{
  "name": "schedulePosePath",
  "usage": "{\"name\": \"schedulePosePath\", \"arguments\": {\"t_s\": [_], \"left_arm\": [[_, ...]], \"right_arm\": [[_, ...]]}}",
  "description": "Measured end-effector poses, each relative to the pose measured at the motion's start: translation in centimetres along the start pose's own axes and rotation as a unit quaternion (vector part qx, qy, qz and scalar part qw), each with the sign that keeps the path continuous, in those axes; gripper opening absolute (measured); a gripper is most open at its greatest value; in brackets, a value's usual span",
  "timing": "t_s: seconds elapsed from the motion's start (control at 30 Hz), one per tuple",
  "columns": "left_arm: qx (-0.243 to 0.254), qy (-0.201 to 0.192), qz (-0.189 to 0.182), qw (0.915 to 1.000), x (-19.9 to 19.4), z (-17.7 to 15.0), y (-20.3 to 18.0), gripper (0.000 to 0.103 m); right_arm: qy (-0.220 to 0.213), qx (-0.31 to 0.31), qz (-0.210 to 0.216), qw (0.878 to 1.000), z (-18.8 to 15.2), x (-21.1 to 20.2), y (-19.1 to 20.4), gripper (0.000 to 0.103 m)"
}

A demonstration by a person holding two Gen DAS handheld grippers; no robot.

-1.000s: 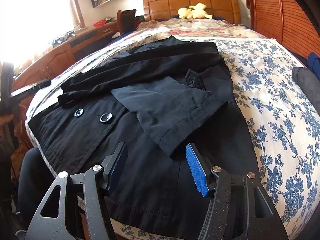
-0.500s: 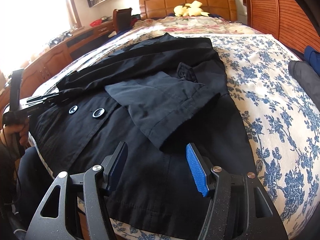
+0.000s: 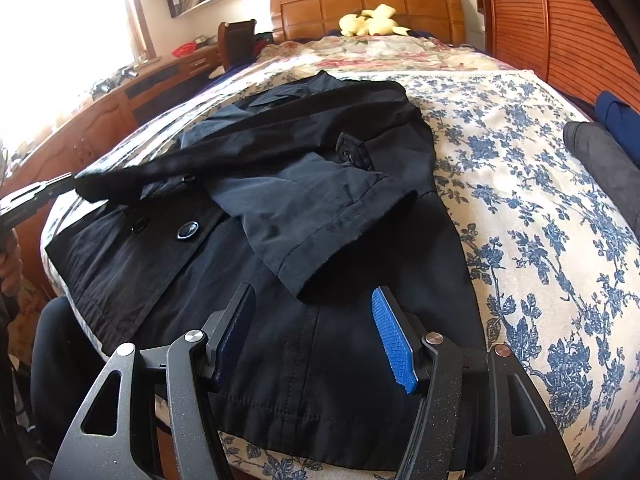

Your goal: Fold large clothes

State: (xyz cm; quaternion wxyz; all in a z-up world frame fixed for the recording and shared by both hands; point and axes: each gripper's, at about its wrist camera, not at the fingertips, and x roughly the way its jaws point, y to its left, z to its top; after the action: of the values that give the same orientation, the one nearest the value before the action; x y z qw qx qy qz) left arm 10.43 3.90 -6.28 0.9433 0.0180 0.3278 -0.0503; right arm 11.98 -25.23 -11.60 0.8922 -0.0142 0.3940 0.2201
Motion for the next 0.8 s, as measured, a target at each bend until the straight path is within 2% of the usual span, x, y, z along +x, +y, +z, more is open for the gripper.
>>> {"name": "schedulePosePath", "arguments": {"t_s": [0.17,0.47,0.57,0.8], "left_arm": [[-0.006,0.013,0.022,0.9996,-0.5,-2.1,1.7,0.026],[-0.024,0.059,0.059,0.9962,0.3,-5.6,5.0,0.029],[-0.031,0.068,0.062,0.9952,0.7,-6.4,5.6,0.031],[-0.042,0.083,0.061,0.9938,2.2,-7.6,6.5,0.045]], "right_arm": [[0.004,-0.004,-0.009,1.0,-0.2,0.2,-0.3,0.062],[0.01,-0.019,-0.022,1.0,-1.0,1.0,-0.2,0.065],[0.01,-0.028,-0.026,0.999,-1.2,1.3,0.0,0.067],[0.009,-0.037,-0.027,0.999,-1.5,1.4,0.1,0.07]]}}
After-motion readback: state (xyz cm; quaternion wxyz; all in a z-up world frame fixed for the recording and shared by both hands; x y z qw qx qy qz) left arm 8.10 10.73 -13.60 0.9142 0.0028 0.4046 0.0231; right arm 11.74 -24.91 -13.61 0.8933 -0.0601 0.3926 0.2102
